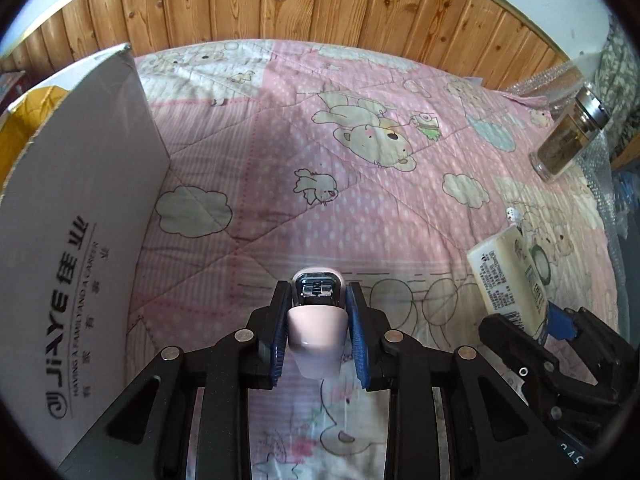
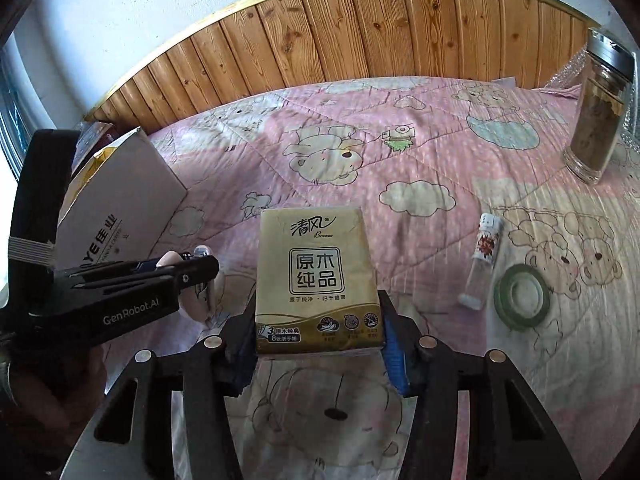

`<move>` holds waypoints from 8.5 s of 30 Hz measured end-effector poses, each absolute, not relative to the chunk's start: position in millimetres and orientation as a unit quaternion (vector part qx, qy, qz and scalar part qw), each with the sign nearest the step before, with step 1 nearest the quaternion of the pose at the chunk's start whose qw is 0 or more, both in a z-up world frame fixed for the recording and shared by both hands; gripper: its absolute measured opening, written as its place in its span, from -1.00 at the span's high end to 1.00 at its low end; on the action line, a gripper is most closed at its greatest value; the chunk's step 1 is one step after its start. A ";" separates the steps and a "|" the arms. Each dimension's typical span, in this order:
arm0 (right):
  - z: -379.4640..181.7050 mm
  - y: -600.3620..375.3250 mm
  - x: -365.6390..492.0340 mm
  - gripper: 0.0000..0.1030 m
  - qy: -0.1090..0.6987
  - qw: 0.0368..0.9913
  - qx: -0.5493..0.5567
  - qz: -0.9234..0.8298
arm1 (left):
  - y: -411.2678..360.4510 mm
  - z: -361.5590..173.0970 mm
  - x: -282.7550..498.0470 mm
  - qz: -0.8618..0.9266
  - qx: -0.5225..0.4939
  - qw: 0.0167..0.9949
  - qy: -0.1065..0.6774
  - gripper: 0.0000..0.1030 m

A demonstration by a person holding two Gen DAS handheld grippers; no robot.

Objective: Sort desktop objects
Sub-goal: 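Lift the pink cylinder and tissue pack with both tools toward the cardboard box, then bring the pink cylinder and tissue pack with both tools over the box opening, then open the left tool to drop the pink cylinder while the right tool releases the tissue pack, then move both open tools away from the box toward the green tape and small bottle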

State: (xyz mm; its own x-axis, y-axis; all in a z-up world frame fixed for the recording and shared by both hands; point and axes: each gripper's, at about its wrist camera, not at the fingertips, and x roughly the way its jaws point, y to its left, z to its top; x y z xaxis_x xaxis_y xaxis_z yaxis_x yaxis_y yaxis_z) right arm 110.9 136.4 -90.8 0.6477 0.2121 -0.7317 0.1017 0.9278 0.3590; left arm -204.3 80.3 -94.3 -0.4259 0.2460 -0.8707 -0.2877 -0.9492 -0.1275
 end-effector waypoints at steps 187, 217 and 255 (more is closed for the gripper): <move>-43.9 438.3 395.1 -0.10 0.625 0.763 -0.110 0.120 | -209.8 -66.0 -233.7 0.739 -0.633 0.179 -0.147 0.43; 102.6 381.6 216.2 -0.39 0.489 0.858 -0.048 0.151 | -169.4 46.1 -130.1 0.860 -0.497 0.114 0.018 0.25; -34.8 132.0 -61.8 -0.37 0.305 0.900 0.245 -0.190 | 101.9 1.0 -104.2 0.801 -0.505 0.314 0.064 0.17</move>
